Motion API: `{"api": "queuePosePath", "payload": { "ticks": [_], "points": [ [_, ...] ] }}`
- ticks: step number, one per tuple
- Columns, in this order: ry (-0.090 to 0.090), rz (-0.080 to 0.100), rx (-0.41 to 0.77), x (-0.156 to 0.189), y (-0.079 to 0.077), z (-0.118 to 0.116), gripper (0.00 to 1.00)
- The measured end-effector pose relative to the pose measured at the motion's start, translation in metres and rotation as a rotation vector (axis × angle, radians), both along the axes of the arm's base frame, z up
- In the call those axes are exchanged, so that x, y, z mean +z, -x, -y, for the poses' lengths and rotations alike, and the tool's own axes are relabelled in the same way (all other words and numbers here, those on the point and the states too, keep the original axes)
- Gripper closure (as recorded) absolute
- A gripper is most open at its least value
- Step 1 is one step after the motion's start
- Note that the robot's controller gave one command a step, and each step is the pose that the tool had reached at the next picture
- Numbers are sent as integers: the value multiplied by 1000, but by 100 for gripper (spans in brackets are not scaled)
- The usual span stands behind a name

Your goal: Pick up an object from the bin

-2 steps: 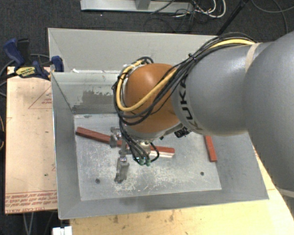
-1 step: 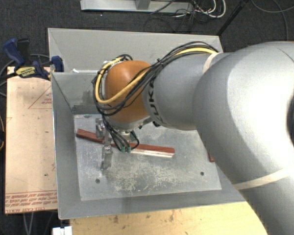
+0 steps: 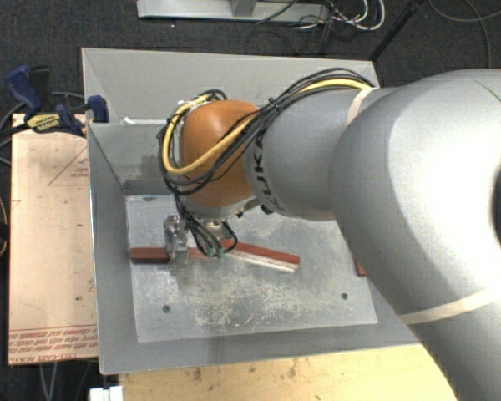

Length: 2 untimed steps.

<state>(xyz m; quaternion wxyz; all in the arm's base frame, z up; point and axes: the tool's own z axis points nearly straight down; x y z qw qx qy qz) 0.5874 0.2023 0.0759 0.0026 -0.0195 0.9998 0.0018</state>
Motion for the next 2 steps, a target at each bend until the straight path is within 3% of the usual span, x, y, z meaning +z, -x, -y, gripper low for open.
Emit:
{"api": "queuePosePath", "payload": {
  "ticks": [1, 2],
  "points": [
    [1, 9, 224, 141, -60, -5, 100],
    [2, 0, 223, 137, -58, -5, 0]
  ]
}}
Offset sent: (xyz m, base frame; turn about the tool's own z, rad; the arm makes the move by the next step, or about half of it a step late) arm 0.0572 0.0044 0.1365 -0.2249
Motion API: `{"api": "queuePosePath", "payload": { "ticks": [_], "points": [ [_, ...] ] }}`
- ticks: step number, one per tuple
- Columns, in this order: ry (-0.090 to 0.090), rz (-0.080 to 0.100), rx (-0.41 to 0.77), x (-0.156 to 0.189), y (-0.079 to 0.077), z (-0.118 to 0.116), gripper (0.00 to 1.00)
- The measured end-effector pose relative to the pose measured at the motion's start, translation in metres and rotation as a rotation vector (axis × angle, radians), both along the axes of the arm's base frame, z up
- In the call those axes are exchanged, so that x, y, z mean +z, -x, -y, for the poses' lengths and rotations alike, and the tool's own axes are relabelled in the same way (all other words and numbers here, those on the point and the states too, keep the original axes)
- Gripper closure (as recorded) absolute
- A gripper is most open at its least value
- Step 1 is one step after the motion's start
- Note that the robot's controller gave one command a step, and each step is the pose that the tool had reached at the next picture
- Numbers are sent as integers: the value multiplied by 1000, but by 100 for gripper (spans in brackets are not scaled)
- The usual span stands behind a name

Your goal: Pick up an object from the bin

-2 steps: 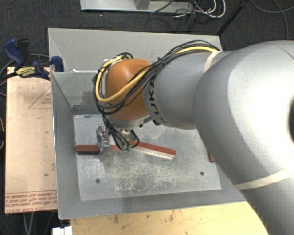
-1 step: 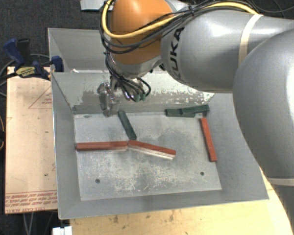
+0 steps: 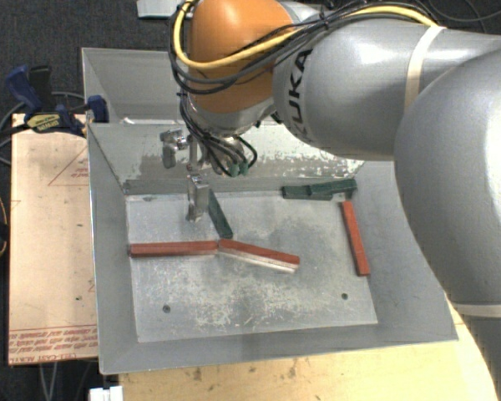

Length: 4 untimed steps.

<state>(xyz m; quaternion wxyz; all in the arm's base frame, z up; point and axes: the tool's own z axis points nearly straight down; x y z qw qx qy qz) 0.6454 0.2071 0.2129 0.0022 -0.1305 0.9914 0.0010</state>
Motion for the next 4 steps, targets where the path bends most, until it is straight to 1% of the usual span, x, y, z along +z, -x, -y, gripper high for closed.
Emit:
{"api": "queuePosePath", "payload": {
  "ticks": [1, 2, 3, 4],
  "points": [
    [3, -13, 39, -130, 49, 11, 0],
    [1, 0, 80, -143, 17, 25, 0],
    [0, -1, 81, -142, 18, 24, 100],
    [1, 8, 369, 22, 23, 10, 100]
  ]
}}
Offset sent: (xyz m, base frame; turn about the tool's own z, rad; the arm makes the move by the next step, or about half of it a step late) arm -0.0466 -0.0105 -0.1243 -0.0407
